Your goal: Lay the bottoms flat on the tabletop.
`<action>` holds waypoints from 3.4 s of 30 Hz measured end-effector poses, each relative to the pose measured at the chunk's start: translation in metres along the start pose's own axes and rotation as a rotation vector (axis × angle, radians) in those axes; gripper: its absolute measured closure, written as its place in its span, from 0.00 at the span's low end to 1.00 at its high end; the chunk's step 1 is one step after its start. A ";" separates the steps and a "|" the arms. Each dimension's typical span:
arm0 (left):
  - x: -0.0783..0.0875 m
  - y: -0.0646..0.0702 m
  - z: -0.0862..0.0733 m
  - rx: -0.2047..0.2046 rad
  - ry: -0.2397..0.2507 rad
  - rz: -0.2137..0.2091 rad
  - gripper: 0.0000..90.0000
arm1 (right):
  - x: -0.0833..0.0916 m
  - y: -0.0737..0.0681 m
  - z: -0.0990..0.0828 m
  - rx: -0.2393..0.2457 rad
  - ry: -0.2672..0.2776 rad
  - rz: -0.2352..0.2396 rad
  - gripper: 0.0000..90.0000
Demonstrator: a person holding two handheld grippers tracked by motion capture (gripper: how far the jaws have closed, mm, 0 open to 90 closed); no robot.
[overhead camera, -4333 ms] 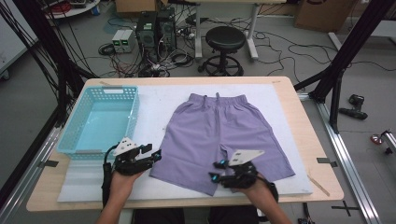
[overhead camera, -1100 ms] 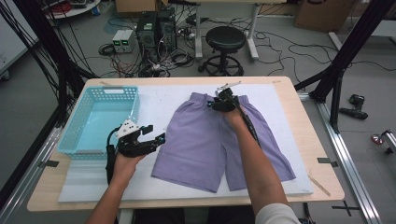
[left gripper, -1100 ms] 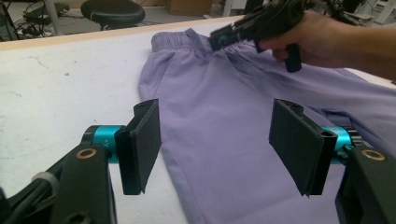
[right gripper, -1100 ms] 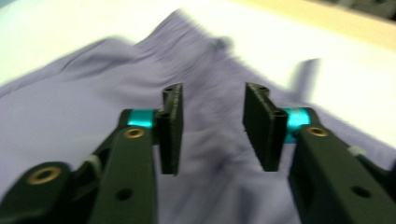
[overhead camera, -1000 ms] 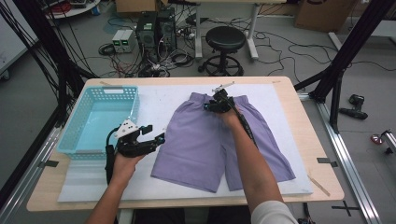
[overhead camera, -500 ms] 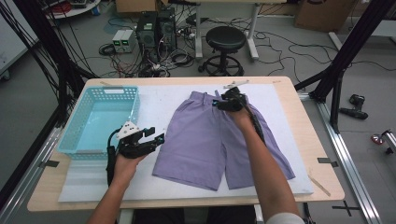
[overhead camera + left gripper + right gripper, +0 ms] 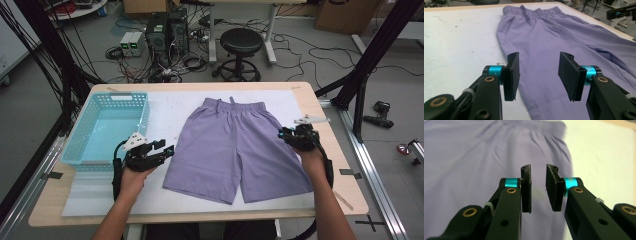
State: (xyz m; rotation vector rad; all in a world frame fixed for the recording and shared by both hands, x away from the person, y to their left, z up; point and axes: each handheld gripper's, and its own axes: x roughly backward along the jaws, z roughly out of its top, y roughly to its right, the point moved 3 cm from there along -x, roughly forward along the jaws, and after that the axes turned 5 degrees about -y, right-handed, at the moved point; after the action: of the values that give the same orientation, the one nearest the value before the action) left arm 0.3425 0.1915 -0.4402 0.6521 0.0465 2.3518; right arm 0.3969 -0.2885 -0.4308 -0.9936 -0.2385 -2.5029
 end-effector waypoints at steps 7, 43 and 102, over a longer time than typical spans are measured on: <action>0.003 0.009 -0.005 0.002 0.006 -0.006 0.59 | 0.035 0.003 -0.076 -0.059 -0.051 -0.041 0.85; 0.023 0.026 -0.029 -0.018 -0.005 0.010 0.69 | 0.063 -0.022 -0.122 -0.013 -0.092 -0.057 0.78; 0.033 0.030 0.021 -0.103 0.180 0.017 0.27 | 0.009 -0.133 -0.073 0.321 -0.110 0.362 0.75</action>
State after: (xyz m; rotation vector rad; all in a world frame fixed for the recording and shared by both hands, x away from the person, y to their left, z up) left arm 0.3127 0.1869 -0.4011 0.3916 -0.0006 2.4052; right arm 0.2857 -0.1956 -0.4772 -0.9450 -0.4369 -2.0106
